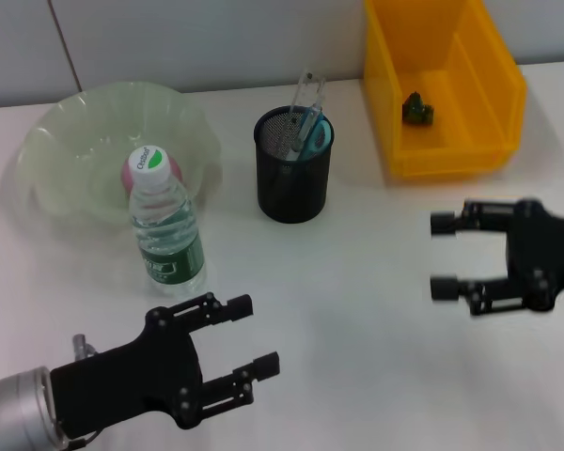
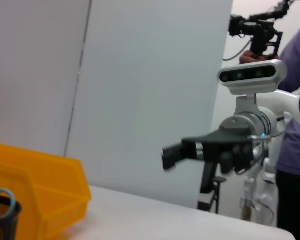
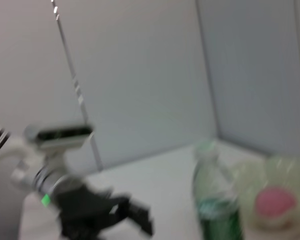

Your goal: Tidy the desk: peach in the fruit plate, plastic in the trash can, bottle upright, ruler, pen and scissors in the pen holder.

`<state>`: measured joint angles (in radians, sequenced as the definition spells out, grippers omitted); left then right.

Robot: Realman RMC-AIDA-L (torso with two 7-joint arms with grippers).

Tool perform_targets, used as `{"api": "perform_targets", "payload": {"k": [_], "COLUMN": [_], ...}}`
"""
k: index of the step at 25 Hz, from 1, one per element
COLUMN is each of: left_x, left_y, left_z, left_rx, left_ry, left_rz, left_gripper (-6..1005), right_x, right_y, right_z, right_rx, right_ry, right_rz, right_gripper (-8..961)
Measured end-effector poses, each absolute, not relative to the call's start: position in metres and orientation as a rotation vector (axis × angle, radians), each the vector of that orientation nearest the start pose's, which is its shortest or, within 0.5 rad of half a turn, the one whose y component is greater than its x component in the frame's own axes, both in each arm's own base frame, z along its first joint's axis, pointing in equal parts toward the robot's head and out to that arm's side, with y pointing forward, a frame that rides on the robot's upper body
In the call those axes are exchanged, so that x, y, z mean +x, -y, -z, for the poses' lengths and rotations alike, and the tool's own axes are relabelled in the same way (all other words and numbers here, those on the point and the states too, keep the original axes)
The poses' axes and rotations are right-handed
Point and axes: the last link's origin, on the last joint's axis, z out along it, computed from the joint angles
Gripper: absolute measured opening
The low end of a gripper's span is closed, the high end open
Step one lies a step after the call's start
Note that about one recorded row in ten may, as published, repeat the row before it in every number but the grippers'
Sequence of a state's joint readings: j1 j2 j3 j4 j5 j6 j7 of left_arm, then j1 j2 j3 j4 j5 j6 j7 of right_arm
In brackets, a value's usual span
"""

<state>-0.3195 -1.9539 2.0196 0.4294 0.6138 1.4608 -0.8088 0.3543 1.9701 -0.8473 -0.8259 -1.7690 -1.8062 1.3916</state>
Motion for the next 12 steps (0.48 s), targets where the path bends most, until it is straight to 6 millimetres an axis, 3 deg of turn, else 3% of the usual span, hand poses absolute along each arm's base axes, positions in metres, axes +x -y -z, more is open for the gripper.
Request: {"api": "perform_targets", "payload": {"k": [4,12], "left_x": [-0.261,-0.269], "left_y": [-0.241,-0.240], "left_z": [0.065,0.060], "left_rx": [-2.746,-2.721], "left_ry": [0.366,0.392], "left_rz": [1.076,1.051], "left_gripper": [684,684], "right_x": [0.277,0.270], "right_y": [-0.283,-0.284], "right_z": [-0.044,-0.021], "right_rx": [-2.857,-2.877], "right_ry": [-0.457,-0.429], "right_rz": [-0.758,-0.798], "right_gripper": [823,820]}}
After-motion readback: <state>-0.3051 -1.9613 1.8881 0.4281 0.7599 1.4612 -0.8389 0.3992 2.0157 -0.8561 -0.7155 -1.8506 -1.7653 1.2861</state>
